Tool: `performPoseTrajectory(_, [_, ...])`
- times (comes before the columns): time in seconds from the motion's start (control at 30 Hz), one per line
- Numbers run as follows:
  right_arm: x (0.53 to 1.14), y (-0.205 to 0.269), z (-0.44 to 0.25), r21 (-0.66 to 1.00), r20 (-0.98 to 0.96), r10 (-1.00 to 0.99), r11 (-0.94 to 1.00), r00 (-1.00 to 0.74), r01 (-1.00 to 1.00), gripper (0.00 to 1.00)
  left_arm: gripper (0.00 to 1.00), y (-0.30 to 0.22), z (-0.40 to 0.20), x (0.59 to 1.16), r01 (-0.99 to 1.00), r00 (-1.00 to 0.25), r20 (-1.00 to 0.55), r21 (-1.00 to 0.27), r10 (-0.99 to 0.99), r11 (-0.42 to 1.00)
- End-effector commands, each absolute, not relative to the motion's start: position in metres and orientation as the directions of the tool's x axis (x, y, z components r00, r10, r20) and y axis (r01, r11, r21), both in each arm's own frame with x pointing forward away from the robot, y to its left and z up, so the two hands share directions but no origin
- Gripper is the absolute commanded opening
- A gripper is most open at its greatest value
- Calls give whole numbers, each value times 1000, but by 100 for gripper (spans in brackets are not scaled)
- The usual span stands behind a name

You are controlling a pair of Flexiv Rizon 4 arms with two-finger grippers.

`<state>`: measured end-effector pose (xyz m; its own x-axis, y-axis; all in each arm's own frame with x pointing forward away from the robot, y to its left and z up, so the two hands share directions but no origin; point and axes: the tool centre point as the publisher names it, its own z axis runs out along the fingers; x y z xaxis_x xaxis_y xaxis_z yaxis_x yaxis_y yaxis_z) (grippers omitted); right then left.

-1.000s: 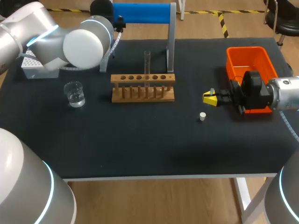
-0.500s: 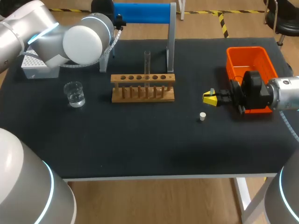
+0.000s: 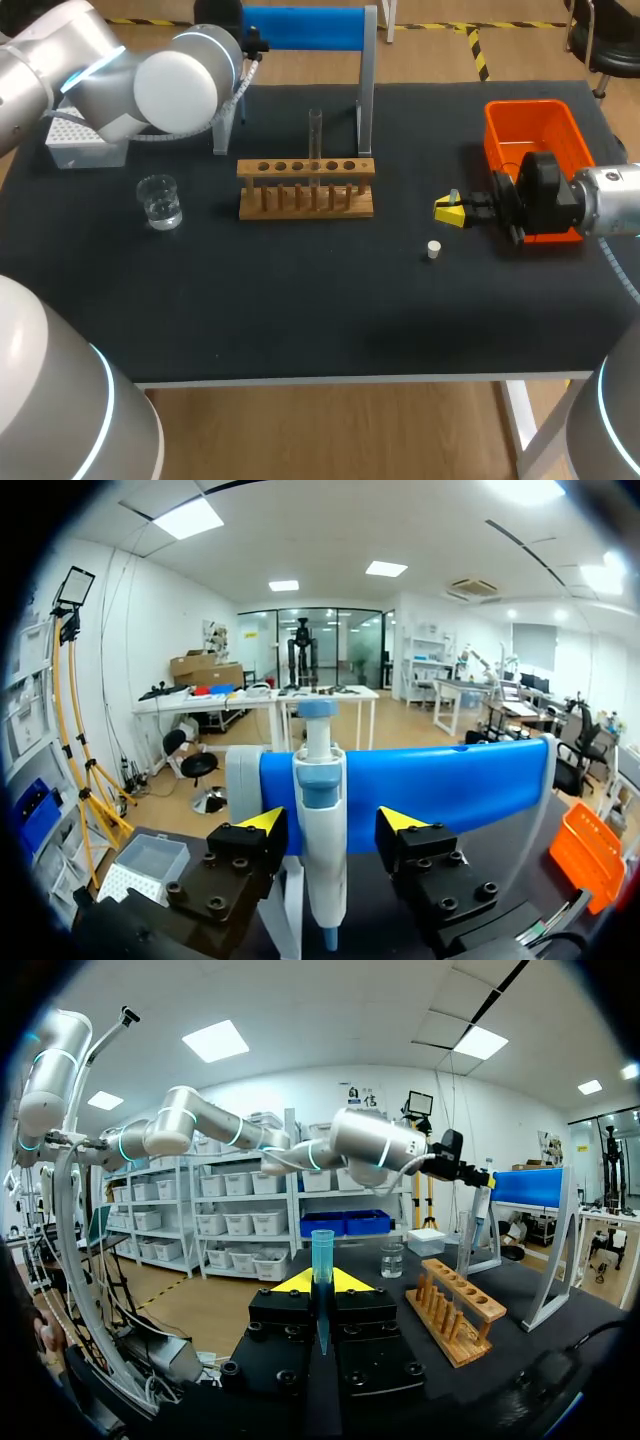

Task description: Invert the test tube, pick up the pipette, mount the tip to pipette, aspirate from beaker and dispense into the tube, eject the tip, return the pipette, and cap with the stopper.

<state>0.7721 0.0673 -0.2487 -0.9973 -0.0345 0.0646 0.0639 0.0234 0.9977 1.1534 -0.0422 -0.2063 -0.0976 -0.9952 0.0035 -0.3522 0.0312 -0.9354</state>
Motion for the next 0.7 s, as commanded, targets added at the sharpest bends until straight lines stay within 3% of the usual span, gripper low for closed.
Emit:
performPoseTrajectory(0.03, [771, 68, -249, 998, 64, -32, 25, -997, 63, 0, 54, -43, -208, 1160, -356, -101, 6, -934, -995, 30])
performPoseTrajectory(0.7, [771, 68, -249, 998, 64, -32, 25, -997, 63, 0, 50, -39, -208, 1167, -356, -87, 10, -934, -996, 22])
